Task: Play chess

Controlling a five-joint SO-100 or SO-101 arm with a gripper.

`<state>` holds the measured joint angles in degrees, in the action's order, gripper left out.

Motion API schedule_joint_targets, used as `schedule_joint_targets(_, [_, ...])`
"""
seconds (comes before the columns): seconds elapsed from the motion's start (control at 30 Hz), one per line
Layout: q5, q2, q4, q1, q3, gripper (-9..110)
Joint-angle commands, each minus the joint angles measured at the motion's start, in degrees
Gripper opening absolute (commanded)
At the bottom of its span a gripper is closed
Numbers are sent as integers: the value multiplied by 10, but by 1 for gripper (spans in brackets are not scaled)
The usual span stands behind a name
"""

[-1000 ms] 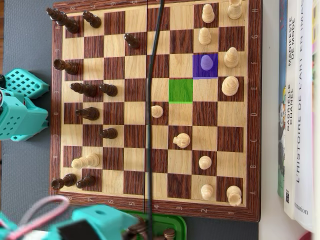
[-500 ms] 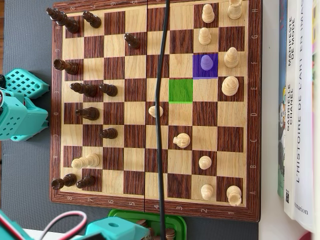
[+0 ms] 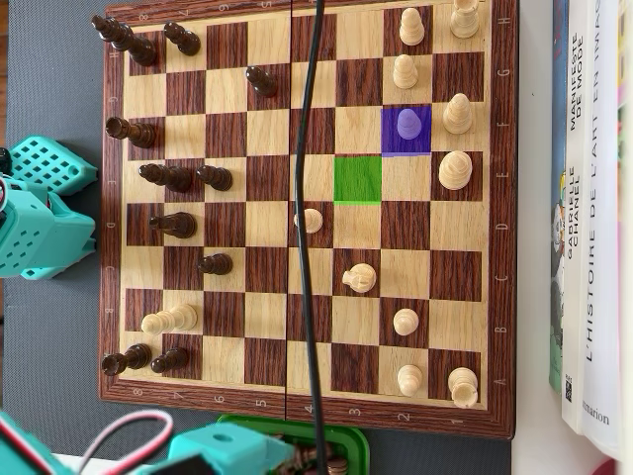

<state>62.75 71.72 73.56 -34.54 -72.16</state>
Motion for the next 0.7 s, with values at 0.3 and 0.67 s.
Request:
schedule_joint_targets(0.3, [55, 247, 3, 99, -80, 16])
schedule_joint_targets(0.67, [134, 396, 1, 227, -218, 16])
